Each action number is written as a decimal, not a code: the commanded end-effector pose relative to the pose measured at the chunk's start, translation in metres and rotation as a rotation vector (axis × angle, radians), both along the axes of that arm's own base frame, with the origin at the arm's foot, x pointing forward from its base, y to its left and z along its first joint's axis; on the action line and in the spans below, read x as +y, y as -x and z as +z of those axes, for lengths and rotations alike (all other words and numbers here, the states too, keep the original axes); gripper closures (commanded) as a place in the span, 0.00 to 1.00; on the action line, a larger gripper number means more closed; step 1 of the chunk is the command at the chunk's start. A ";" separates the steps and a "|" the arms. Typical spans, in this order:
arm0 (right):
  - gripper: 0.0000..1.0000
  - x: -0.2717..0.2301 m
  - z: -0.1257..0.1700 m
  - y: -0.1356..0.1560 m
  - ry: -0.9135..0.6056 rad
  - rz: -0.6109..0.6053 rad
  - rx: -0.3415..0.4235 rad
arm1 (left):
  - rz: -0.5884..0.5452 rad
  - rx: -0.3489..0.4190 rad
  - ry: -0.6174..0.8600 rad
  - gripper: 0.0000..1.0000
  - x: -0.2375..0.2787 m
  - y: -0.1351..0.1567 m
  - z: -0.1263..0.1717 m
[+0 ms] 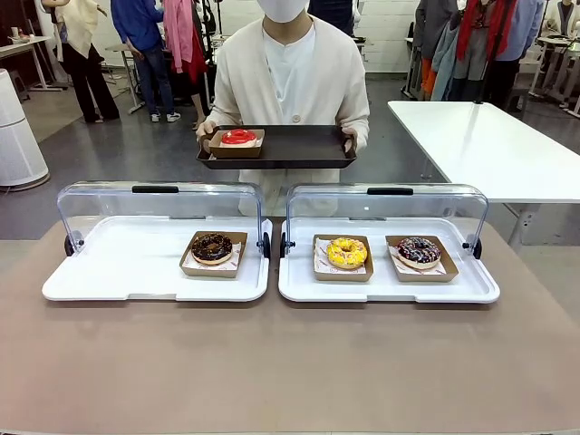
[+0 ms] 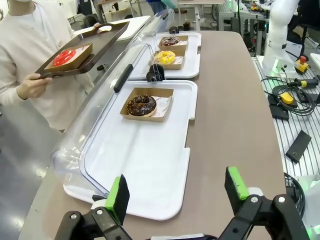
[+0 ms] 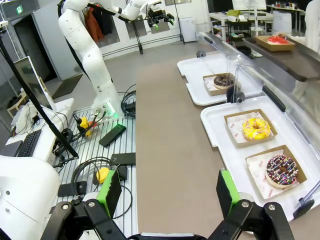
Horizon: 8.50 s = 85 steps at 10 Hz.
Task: Provide the desired donut to the person.
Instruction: Pick up and lift the Paper togo box containing the Donut pointed at by the person.
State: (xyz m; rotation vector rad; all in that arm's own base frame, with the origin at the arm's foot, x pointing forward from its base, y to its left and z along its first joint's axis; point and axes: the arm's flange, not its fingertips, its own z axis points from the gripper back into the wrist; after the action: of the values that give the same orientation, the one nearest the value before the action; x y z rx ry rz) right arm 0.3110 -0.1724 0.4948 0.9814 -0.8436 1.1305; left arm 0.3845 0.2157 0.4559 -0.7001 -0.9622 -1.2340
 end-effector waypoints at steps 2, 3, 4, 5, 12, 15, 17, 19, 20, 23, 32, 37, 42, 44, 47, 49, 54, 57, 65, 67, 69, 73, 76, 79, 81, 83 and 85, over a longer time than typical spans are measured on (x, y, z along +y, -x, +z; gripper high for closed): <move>0.00 0.000 0.000 -0.001 -0.011 0.006 -0.008 | 0.009 0.008 0.019 0.00 -0.002 0.002 0.002; 0.00 0.000 0.000 -0.001 -0.011 0.006 -0.008 | 0.009 0.008 0.019 0.00 -0.002 0.002 0.002; 0.00 0.000 0.000 -0.001 -0.011 0.006 -0.008 | 0.009 0.008 0.019 0.00 -0.002 0.002 0.002; 0.00 0.000 0.000 -0.001 -0.011 0.006 -0.008 | 0.009 0.008 0.019 0.00 -0.002 0.002 0.002; 0.00 0.000 0.000 -0.001 -0.011 0.006 -0.008 | 0.009 0.008 0.019 0.00 -0.002 0.002 0.002; 0.00 0.000 0.000 -0.001 -0.011 0.006 -0.008 | 0.009 0.008 0.019 0.00 -0.002 0.002 0.002; 0.00 0.000 0.000 -0.001 -0.011 0.006 -0.008 | 0.009 0.008 0.019 0.00 -0.002 0.002 0.002; 0.00 0.000 0.000 -0.001 -0.011 0.006 -0.008 | 0.009 0.008 0.019 0.00 -0.002 0.002 0.002; 0.00 0.000 0.000 -0.001 -0.011 0.006 -0.008 | 0.009 0.008 0.019 0.00 -0.002 0.002 0.002; 0.00 0.000 0.000 -0.001 -0.011 0.006 -0.008 | -0.014 -0.009 -0.224 0.00 -0.046 -0.005 0.045; 0.00 0.000 0.000 -0.001 -0.011 0.006 -0.008 | -0.171 0.056 -0.840 0.00 -0.318 -0.055 0.085; 0.00 0.000 0.000 -0.001 -0.011 0.006 -0.008 | -0.169 0.022 -1.061 0.00 -0.406 -0.055 0.019; 0.00 0.000 0.000 -0.001 -0.011 0.006 -0.008 | -0.197 0.018 -1.069 0.00 -0.419 -0.056 -0.006; 0.00 0.000 0.000 -0.001 -0.011 0.006 -0.008 | -0.197 0.018 -1.069 0.00 -0.419 -0.056 -0.006; 0.00 0.000 0.000 -0.001 -0.011 0.006 -0.008 | -0.197 0.018 -1.069 0.00 -0.419 -0.056 -0.006; 0.00 0.000 0.000 -0.001 -0.011 0.006 -0.008 | -0.212 0.026 -1.051 0.00 -0.417 -0.056 -0.006; 0.00 0.000 0.000 -0.001 -0.011 0.006 -0.008 | -0.337 0.045 -1.063 0.00 -0.413 -0.099 -0.065; 0.00 0.000 0.000 -0.001 -0.011 0.006 -0.008 | -0.336 0.042 -1.061 0.00 -0.416 -0.108 -0.089; 0.00 0.000 0.000 -0.001 -0.011 0.006 -0.008 | -0.361 0.082 -1.049 0.00 -0.419 -0.124 -0.114; 0.00 0.000 0.000 -0.001 -0.011 0.006 -0.008 | -0.360 0.085 -1.055 0.00 -0.420 -0.127 -0.115; 0.00 0.000 0.000 -0.001 -0.011 0.006 -0.008 | -0.356 0.098 -1.053 0.00 -0.419 -0.129 -0.121; 0.00 0.000 0.000 -0.001 -0.011 0.006 -0.008 | -0.347 0.095 -1.069 0.15 -0.419 -0.134 -0.126; 0.00 0.000 0.000 -0.001 -0.011 0.006 -0.008 | -0.352 0.081 -1.067 1.00 -0.420 -0.133 -0.129; 0.00 0.000 0.000 -0.001 -0.011 0.006 -0.008 | -0.351 0.082 -1.064 0.89 -0.420 -0.133 -0.129; 0.00 0.000 0.000 -0.001 -0.011 0.006 -0.008 | -0.359 0.087 -1.066 1.00 -0.419 -0.135 -0.129; 0.00 0.000 0.000 -0.001 -0.011 0.006 -0.008 | -0.352 0.088 -1.063 1.00 -0.419 -0.135 -0.130; 0.00 0.000 0.000 -0.001 -0.011 0.006 -0.008 | -0.373 0.081 -1.069 1.00 -0.418 -0.134 -0.128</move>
State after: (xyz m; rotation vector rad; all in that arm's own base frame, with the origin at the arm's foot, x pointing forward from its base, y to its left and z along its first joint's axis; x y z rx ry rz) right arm 0.3114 -0.1715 0.4949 0.9818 -0.8418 1.1327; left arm 0.5168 -0.2030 0.3300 -0.0746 -0.0146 -1.7580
